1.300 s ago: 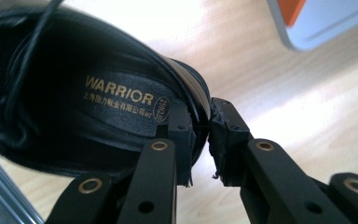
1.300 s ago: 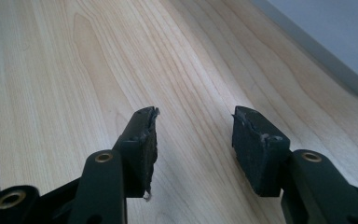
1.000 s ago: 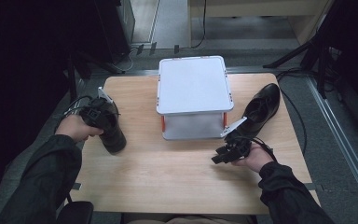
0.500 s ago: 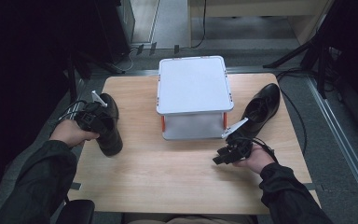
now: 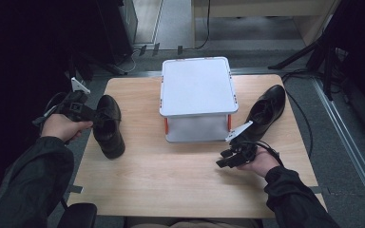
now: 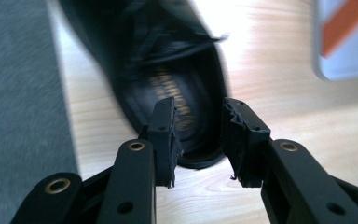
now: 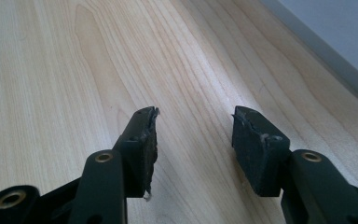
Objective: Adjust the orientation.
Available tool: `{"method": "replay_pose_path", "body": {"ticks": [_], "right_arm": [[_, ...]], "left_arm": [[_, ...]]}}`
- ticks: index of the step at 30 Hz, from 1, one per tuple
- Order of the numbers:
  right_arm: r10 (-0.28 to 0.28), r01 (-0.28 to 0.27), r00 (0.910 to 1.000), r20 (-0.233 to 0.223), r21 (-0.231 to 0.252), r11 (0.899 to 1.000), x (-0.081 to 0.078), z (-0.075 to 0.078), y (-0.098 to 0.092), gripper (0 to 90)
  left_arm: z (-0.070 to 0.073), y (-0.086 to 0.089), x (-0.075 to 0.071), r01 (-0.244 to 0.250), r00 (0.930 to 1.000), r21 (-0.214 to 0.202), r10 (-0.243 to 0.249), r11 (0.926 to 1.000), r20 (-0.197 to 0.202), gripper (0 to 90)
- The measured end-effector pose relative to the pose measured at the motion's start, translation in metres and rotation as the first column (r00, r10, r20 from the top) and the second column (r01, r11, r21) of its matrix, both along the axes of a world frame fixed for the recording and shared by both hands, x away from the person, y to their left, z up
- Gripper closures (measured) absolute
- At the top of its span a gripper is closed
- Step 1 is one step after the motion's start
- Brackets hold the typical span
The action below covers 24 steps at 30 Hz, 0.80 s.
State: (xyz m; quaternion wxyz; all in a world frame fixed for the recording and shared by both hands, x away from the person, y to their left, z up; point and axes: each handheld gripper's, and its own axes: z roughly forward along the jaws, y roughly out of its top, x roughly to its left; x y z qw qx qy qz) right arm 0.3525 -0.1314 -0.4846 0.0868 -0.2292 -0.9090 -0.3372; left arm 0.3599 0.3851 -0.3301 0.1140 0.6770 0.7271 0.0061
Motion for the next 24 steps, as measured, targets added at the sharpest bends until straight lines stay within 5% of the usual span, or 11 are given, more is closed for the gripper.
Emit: {"method": "replay_pose_path", "body": {"ticks": [5, 14, 24], "right_arm": [[-0.003, 0.003, 1.0, -0.003, 0.0, 1.0, 0.0, 0.0, 0.0, 50.6], [-0.007, 0.007, 0.9999, -0.012, -0.003, 1.0, 0.0, 0.0, 0.0, 50.6], [-0.009, 0.009, 0.9998, -0.016, -0.009, 1.0, 0.0, -0.001, -0.002, 50.7]], "left_arm": [[-0.006, 0.011, 0.001, -0.044, 0.9984, 0.019, 0.045, 0.9989, -0.036, 65.0], [-0.036, 0.016, 0.008, -0.099, 0.9928, -0.016, 0.097, 0.995, -0.07, 67.1], [-0.03, 0.021, 0.006, -0.107, 0.9923, 0.005, 0.107, 0.9943, -0.063, 67.1]]}}
